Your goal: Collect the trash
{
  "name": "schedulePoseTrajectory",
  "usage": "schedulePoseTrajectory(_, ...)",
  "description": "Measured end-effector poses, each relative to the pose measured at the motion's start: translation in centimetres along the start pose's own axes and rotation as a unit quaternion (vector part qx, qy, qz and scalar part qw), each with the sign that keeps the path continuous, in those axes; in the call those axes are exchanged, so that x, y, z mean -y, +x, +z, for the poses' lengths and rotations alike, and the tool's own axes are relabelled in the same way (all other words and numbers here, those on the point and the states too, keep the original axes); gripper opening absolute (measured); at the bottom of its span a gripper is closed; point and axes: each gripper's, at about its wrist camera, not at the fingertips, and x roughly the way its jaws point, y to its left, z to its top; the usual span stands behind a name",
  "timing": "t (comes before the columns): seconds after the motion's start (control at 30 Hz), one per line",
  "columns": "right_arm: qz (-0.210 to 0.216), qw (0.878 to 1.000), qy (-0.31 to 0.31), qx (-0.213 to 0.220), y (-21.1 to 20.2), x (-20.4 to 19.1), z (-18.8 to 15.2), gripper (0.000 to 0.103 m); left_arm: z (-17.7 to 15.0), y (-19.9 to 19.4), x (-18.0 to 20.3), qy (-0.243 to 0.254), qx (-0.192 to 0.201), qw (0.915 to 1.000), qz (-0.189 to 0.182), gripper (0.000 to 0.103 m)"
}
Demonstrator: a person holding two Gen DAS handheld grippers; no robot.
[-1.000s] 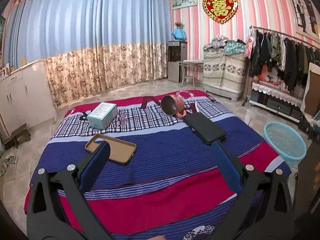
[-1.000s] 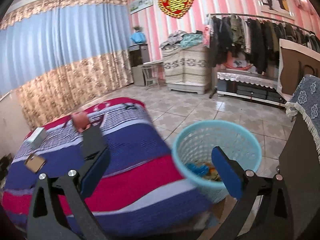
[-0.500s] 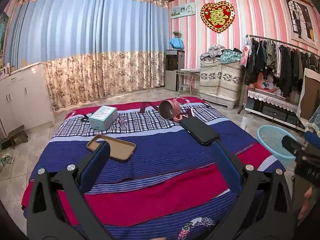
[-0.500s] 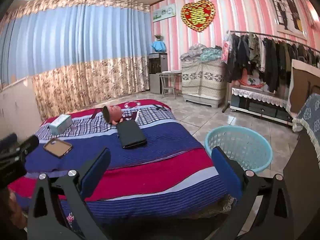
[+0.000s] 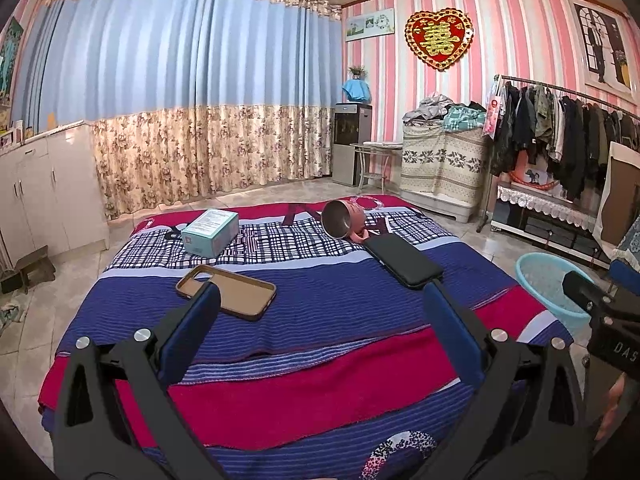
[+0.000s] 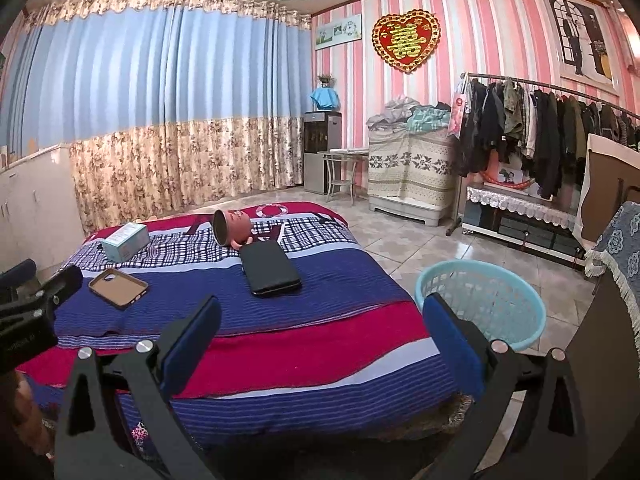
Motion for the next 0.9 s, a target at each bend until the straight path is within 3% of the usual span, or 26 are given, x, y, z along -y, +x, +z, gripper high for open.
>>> schedulePoseTrajectory(0.9,0.0,1.0,0.002,0.003,-0.09,0.26,-0.05,0.098,-0.08,0.02,-0.15,-0.002,0.009,0.9999,-0.004,0.098)
